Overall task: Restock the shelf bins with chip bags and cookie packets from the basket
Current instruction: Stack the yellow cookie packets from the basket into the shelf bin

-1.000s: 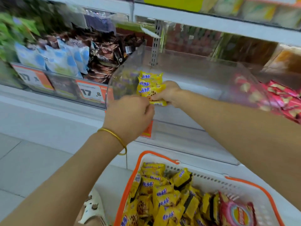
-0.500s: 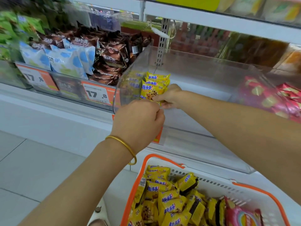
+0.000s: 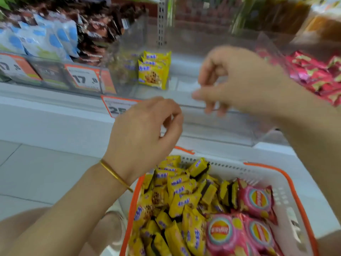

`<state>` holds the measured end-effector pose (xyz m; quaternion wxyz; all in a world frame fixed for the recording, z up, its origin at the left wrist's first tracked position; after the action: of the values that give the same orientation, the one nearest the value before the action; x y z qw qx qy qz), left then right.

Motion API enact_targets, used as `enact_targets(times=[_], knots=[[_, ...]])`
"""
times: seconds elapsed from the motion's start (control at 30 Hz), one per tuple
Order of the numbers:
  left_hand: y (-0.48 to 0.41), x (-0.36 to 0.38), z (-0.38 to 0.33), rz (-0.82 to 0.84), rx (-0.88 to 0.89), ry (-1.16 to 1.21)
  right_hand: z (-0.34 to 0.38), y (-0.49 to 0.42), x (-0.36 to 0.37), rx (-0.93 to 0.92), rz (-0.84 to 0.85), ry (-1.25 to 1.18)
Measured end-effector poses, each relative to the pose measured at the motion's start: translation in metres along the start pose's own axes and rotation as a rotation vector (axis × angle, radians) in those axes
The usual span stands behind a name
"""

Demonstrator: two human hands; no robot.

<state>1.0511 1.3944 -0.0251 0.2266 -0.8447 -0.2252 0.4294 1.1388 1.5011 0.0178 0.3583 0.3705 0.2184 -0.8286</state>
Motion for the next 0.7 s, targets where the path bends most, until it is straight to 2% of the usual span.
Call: enact_targets(times=[0.13, 0.2, 0.27, 0.37, 0.53, 0.7], knots=[[0.036, 0.047, 0.013, 0.328, -0.17, -0.149, -0.075, 0.076, 0.101, 0.242, 0.476, 0.097], [0.044, 0.061, 0.024, 0.428, -0.236, -0.158, -0.126, 0.085, 0.156, 0.292, 0.579, 0.25], [0.05, 0.075, 0.032, 0.499, -0.249, -0.192, -0.155, 0.088, 0.195, 0.218, 0.6, 0.328], [0.06, 0.092, 0.043, 0.578, -0.25, -0.243, -0.172, 0.091, 0.218, 0.152, 0.499, 0.384], [0.074, 0.115, 0.047, 0.774, -0.244, -0.267, -0.175, 0.099, 0.225, 0.078, 0.544, 0.438], [0.081, 0.13, 0.046, 0.897, -0.268, -0.232, -0.172, 0.098, 0.215, 0.007, 0.499, 0.516]])
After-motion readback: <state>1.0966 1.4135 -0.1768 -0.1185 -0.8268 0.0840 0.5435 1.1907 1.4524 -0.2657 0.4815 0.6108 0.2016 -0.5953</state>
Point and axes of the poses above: each hand's wrist, its own y-axis away from the middle knuckle, its own x-axis out of the palm, z = x × y, the point moved 7 cm from there along -y, towards the middle knuckle, and after that the axes turned 9 degrees about y, right-handed, at the moved point
